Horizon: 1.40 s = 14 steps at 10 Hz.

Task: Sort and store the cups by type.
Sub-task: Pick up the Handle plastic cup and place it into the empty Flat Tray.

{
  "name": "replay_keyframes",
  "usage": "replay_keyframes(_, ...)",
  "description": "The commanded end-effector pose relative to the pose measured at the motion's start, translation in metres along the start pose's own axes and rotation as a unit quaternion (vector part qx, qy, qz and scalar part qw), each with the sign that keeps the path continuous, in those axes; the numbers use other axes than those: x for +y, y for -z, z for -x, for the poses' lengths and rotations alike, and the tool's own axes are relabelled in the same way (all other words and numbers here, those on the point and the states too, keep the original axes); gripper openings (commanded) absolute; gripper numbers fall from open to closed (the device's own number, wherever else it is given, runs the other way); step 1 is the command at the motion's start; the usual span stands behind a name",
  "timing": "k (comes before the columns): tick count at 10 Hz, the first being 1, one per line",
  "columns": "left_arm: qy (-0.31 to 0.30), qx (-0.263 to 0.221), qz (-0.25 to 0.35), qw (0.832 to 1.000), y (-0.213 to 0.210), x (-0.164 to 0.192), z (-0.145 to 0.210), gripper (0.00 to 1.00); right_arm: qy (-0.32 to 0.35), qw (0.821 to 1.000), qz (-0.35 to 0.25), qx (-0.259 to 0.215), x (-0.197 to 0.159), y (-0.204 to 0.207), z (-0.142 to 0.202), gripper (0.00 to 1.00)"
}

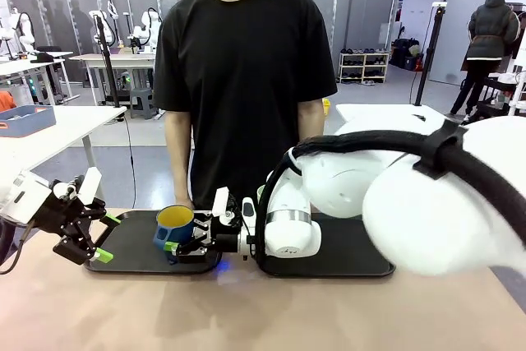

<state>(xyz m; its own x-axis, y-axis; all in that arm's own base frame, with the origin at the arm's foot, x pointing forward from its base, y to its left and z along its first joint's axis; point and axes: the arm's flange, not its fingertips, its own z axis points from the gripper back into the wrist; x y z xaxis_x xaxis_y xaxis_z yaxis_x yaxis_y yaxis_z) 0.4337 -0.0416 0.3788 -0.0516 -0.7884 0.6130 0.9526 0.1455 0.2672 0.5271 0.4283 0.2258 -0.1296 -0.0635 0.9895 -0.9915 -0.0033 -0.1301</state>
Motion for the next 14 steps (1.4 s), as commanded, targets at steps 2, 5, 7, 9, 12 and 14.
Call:
replay_keyframes(2, 0.000, -0.003, -0.004, 1.000, 0.002, 0.003, 0.000, 1.00, -0.036, 0.999, 0.024, -0.005, 0.055, -0.011, 0.040, 0.74)
replay_keyframes(5, 0.000, -0.003, -0.004, 1.000, 0.002, 0.003, 0.000, 1.00, -0.043, 0.998, 0.044, -0.008, 0.057, -0.013, 0.045, 0.74)
replay_keyframes(7, 0.000, -0.003, -0.004, 1.000, 0.002, 0.003, 0.000, 1.00, -0.047, 0.997, 0.050, -0.017, 0.058, -0.014, 0.046, 0.74)
replay_keyframes(9, 0.000, -0.003, -0.004, 1.000, 0.002, 0.003, 0.000, 1.00, -0.050, 0.996, 0.067, -0.037, 0.059, -0.014, 0.045, 0.74)
replay_keyframes(12, 0.000, -0.003, -0.004, 1.000, 0.002, 0.003, 0.000, 1.00, -0.045, 0.994, 0.090, -0.043, 0.057, -0.008, 0.049, 0.74)
replay_keyframes(14, 0.000, -0.003, -0.004, 1.000, 0.002, 0.003, 0.000, 1.00, -0.039, 0.994, 0.100, -0.034, 0.057, 0.001, 0.053, 0.74)
